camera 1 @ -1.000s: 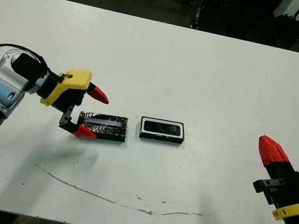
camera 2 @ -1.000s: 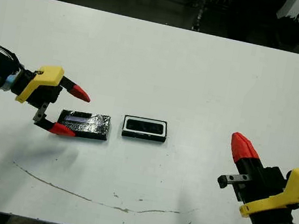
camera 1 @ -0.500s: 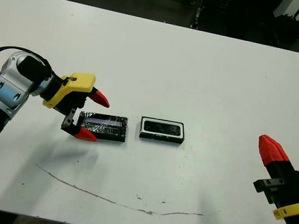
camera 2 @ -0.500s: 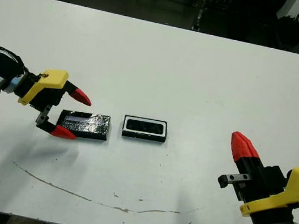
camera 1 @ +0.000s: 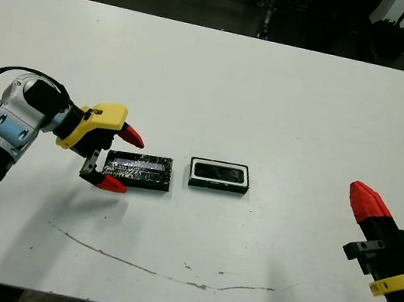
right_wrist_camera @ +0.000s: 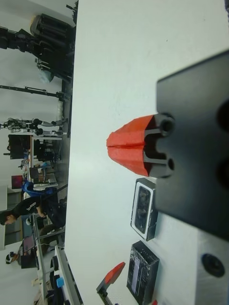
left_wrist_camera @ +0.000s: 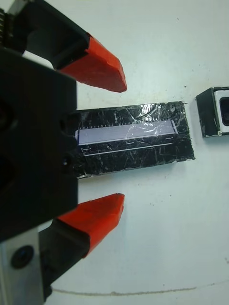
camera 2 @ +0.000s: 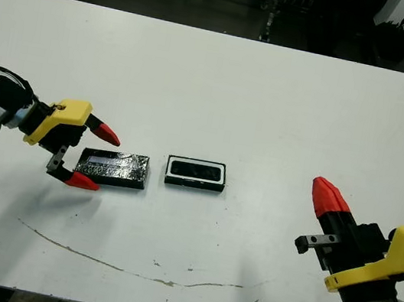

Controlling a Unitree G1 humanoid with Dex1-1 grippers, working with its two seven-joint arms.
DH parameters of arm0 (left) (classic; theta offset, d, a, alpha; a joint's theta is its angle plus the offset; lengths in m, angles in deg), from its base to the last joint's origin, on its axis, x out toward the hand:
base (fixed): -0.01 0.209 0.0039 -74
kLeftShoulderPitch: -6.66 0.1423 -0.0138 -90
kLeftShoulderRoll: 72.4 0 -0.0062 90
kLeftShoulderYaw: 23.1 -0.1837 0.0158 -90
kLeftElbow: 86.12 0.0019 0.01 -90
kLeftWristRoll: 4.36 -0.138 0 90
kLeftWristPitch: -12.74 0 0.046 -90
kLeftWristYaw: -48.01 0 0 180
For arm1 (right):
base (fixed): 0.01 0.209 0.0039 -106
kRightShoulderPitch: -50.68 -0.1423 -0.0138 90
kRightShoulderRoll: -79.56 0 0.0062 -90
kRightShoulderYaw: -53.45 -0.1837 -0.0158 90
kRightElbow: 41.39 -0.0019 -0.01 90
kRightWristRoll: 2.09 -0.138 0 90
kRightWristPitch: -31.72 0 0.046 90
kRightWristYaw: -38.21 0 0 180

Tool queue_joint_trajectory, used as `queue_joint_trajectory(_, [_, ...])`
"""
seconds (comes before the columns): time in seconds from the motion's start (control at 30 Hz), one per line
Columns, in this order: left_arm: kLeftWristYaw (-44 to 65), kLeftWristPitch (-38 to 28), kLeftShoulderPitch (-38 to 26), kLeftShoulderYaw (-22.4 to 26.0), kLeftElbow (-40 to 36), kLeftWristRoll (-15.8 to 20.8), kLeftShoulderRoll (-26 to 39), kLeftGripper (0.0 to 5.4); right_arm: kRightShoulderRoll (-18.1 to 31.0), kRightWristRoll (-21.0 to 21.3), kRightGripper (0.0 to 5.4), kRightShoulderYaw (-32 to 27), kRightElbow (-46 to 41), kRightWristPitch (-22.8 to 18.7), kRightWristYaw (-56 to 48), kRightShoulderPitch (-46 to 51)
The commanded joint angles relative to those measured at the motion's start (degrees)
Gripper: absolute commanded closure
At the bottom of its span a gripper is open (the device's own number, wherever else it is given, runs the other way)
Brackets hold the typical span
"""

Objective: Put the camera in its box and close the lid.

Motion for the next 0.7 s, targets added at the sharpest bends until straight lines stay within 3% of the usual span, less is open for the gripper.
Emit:
queue_joint_trajectory(0.03, [-0.47,-0.09,0.14,-0.31,0.25,-1.05,0.07,0.0,0.84,0.36,5.39,-0.15,0.47,0.59,0.13,0.5])
queue_joint_trajectory(0.37, [1.4,7.56,-0.4,-0.74,-0.75,-0.68,-0.62,0.0,0.83,1.47,5.39,0.07,0.06,0.89,0.8,1.08])
queue_joint_trajectory(0.7, [1.13,7.86,-0.26,-1.93,-2.59,-2.48,0.08,0.0,0.55,0.77,5.39,-0.01,0.39,1.64,0.28,1.19])
